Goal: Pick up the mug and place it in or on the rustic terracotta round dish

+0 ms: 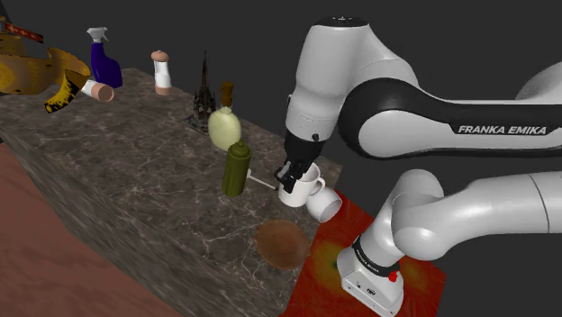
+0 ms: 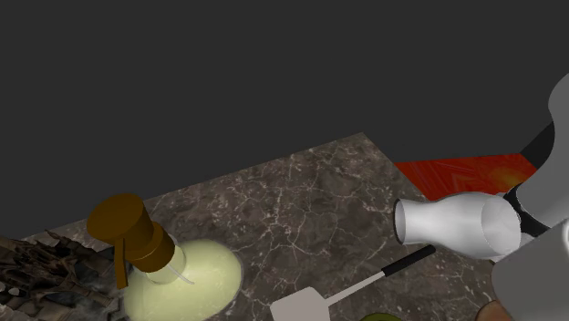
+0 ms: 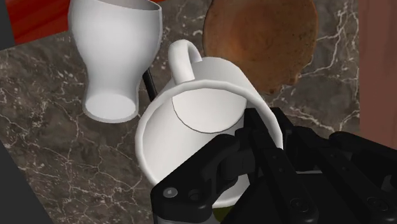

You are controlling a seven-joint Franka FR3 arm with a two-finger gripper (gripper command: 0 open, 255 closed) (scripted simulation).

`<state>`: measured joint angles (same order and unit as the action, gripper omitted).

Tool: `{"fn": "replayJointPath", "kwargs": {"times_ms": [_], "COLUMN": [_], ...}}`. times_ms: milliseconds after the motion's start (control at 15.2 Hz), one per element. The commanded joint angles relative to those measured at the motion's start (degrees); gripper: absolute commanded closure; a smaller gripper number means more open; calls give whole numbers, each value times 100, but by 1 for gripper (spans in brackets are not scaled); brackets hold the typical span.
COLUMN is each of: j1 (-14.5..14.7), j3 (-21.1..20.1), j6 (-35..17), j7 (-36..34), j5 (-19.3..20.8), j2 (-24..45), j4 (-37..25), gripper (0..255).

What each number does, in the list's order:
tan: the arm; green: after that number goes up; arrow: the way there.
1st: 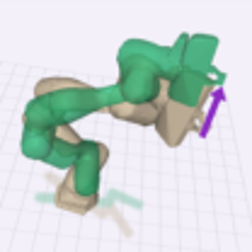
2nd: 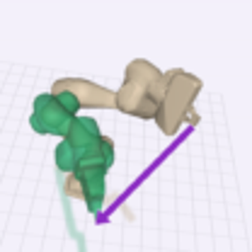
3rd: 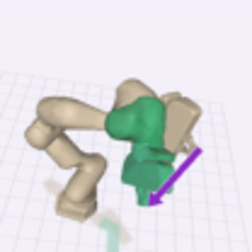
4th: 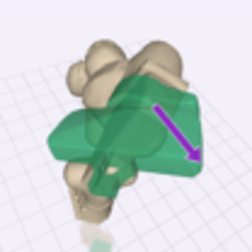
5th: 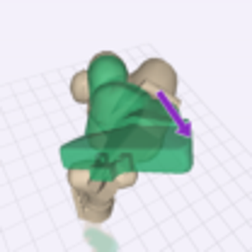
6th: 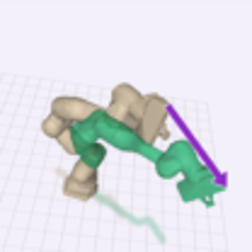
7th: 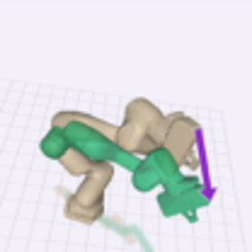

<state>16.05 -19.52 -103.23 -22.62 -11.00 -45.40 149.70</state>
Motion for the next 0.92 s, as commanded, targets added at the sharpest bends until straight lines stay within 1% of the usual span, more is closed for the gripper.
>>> {"fn": "replayJointPath", "kwargs": {"times_ms": [0,264,858], "j1": [189,548,620], "j3": [-212,-685,-925], "j6": [178,439,-277], "j7": [-284,-878,-874], "j5": [-207,-634,-843], "j2": [-181,-407,-301], "j4": [-9,-98,514], "gripper": [255,255,255]}}
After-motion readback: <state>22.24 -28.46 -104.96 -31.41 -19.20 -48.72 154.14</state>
